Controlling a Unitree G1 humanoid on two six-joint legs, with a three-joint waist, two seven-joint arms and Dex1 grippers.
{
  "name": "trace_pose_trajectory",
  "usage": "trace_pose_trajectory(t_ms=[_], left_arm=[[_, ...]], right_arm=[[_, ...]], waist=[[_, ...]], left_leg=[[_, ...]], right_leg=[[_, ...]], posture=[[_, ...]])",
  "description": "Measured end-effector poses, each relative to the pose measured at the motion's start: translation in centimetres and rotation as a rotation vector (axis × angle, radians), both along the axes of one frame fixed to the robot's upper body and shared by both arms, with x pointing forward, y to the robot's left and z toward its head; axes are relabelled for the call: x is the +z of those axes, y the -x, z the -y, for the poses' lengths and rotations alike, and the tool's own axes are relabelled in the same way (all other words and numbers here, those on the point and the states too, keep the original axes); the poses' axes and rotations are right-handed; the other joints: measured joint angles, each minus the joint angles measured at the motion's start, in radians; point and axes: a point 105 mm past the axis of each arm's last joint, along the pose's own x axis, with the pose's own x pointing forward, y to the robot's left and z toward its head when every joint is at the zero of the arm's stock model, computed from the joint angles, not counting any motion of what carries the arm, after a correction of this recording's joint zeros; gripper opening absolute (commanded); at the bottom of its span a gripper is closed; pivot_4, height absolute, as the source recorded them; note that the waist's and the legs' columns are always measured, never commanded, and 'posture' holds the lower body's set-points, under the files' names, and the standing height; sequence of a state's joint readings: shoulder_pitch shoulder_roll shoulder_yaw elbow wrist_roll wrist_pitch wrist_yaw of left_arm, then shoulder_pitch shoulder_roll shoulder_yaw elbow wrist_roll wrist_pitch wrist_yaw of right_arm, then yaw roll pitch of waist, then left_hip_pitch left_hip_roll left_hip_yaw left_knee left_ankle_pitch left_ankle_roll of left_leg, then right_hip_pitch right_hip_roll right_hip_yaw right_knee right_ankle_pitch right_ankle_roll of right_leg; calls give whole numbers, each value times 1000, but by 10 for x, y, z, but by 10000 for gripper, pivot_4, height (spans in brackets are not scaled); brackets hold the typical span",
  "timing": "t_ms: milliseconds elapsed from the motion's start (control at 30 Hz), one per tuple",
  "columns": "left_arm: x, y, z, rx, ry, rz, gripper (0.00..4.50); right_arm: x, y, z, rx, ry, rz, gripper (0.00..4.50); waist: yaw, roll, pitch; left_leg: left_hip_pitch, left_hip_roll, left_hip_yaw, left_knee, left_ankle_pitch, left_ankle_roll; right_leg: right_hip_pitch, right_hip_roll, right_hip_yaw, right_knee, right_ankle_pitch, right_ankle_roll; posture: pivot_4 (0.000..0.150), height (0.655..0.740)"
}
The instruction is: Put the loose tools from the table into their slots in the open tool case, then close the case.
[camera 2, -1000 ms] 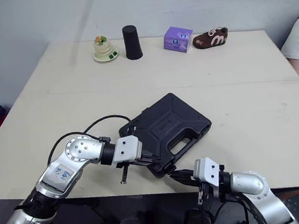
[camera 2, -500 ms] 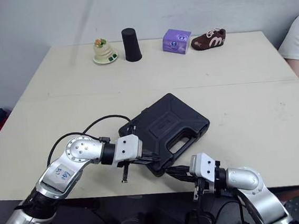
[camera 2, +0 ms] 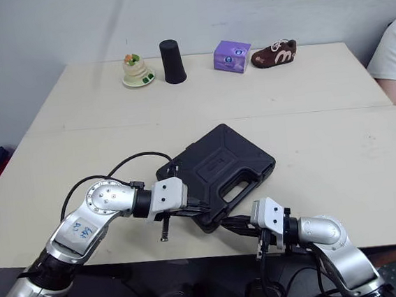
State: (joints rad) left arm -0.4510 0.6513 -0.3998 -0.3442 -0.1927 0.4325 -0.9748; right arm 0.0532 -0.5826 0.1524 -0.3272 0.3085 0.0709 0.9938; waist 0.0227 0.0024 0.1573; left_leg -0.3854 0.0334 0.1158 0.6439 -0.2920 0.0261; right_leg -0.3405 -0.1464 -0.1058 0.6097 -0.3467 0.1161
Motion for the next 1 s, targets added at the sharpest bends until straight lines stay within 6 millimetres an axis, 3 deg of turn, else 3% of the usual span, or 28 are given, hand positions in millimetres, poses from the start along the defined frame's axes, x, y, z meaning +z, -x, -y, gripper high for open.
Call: trace_pose_trajectory(t_ms=[433,500,600,700,800,867,933,1000], left_arm=[[1,0,0,0,10,5,199],[8,-8,-2,79,137,-8,199],[28,-20,-27,192,283,12,199],[53,-22,-47,244,352,49,199],[59,-20,-87,354,308,52,9028],[54,-20,-110,434,276,39,18011],[41,-15,-133,509,232,7,27315],[22,-12,-171,650,184,-39,36405]], right_arm=[[2,2,0,-5,-6,-50,0],[7,7,14,-7,25,-43,0],[17,6,53,-58,111,-29,0],[35,1,74,-84,131,33,0],[45,-7,106,-145,198,44,9162],[50,-13,121,-189,212,51,18982],[59,-25,130,-219,222,94,29298],[68,-38,156,-307,261,134,39047]], waist=[[0,0,-1],[2,8,5],[3,-4,19],[-1,-7,21],[-3,-8,23],[1,-10,25],[-3,-11,27],[-9,-11,33]], left_leg=[[1,0,-1,-8,2,-1],[-3,-3,-1,-11,4,1],[-14,-2,-1,-11,12,3],[-19,-2,-1,-11,16,-1],[-19,-3,2,-12,15,0],[-19,-3,2,-11,15,1],[-19,-3,4,-10,14,1],[-18,-3,6,-9,14,3]], right_leg=[[-1,-1,0,-7,1,-3],[-3,-2,0,-10,4,-2],[-13,0,-4,-8,4,-1],[-18,3,-7,-5,4,-1],[-19,11,-13,-4,4,-1],[-19,11,-13,-5,4,-1],[-19,11,-11,-5,5,1],[-20,9,-9,-7,6,2]], posture=[[1500,7400],[1500,7400],[1500,7400],[1500,7400],[1500,7400],[1500,7400],[1500,7400],[1500,7400]])
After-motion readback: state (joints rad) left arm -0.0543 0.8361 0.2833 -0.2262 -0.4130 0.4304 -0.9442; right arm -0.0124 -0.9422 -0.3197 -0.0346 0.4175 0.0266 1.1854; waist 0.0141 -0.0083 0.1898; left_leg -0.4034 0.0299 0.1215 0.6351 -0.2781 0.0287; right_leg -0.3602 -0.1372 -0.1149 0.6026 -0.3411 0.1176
